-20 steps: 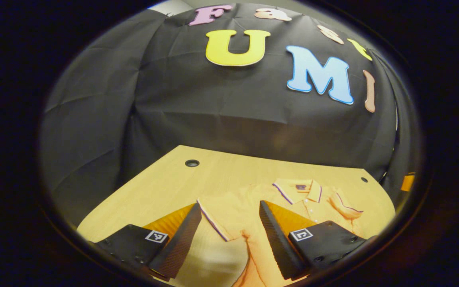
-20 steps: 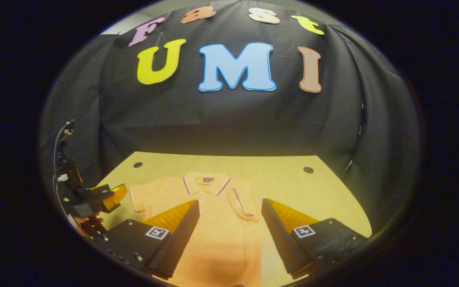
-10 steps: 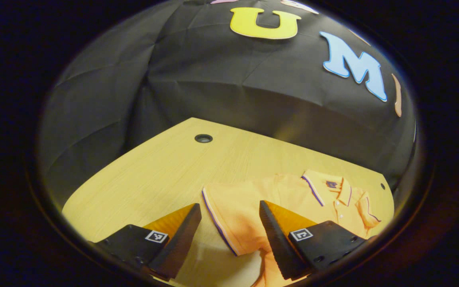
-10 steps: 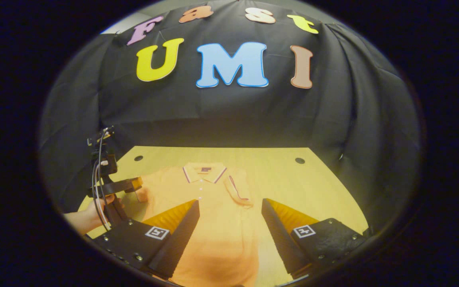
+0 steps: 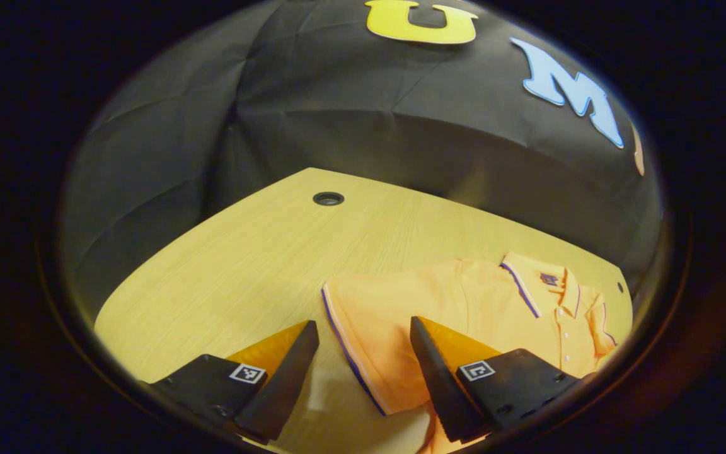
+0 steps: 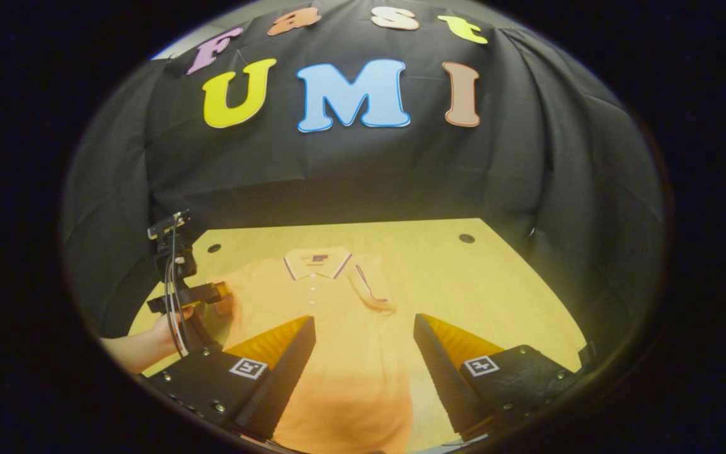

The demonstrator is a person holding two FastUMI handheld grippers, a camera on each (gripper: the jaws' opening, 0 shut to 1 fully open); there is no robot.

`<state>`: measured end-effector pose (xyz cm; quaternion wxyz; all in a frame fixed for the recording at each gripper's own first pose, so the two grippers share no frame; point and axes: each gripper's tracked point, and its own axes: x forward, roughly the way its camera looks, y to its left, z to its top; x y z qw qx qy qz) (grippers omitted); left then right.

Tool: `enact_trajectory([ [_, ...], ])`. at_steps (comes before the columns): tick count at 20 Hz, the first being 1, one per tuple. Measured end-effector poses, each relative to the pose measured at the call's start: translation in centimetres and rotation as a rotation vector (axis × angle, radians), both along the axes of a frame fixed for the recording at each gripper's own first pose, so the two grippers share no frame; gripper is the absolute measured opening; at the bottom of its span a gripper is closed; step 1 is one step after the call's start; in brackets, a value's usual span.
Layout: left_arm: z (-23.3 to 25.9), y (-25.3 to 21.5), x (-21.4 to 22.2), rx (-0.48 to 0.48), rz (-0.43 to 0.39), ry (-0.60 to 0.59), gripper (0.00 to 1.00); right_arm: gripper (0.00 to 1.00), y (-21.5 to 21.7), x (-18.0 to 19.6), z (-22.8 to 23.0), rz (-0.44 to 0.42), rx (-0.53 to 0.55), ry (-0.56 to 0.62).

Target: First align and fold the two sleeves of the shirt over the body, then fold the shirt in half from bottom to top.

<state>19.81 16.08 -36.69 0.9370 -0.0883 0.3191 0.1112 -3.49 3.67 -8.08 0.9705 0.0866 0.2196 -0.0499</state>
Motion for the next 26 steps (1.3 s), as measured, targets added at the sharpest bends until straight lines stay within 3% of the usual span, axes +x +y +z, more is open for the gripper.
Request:
enact_trajectory([
  [2, -0.3, -0.1, 0.2, 0.026, -0.01, 0.011, 0.97, 0.96, 0.5, -0.2, -0.5, 0.014, 0.018, 0.004],
  [5, -0.8, 0.1, 0.3, 0.1, -0.022, 0.048, 0.91, 0.97, 0.7, -0.6, -0.8, 0.043, 0.025, 0.002],
  [7, -0.8, 0.1, 0.4, 0.119, -0.024, 0.057, 0.75, 0.97, 0.3, -0.8, -0.7, 0.047, 0.032, -0.009],
  [9, -0.9, 0.5, 0.3, 0.118, -0.013, 0.051, 0.71, 0.97, -0.2, -1.1, -0.9, 0.047, 0.04, -0.015],
  [10, -0.7, 0.5, 0.3, 0.109, -0.01, 0.047, 0.53, 0.97, -0.5, -1.2, -1.1, 0.045, 0.043, -0.013],
  [13, -1.0, 0.7, 0.1, 0.117, -0.038, 0.055, 0.51, 0.97, -1.3, -1.6, -1.4, 0.029, 0.069, -0.01],
  [14, -0.6, 0.5, 0.4, 0.115, -0.037, 0.052, 0.19, 0.98, -1.4, -1.8, -1.6, 0.024, 0.075, -0.008],
  [16, -0.8, -0.1, 0.3, 0.114, -0.055, 0.054, 0.18, 0.98, -1.7, -2.2, -1.8, 0.018, 0.074, -0.002],
  [17, -0.7, -0.6, 0.5, 0.088, -0.069, 0.049, 0.08, 0.98, -1.9, -2.3, -1.8, 0.016, 0.073, 0.0],
  [21, 1.5, -1.5, 1.2, 0.089, -0.084, -0.009, 0.08, 0.97, -2.6, -3.1, -2.1, -0.009, 0.077, 0.002],
  [26, 5.0, -5.8, 2.2, 0.106, -0.193, -0.089, 0.07, 0.98, -2.4, -3.2, -2.7, -0.02, 0.103, 0.018],
])
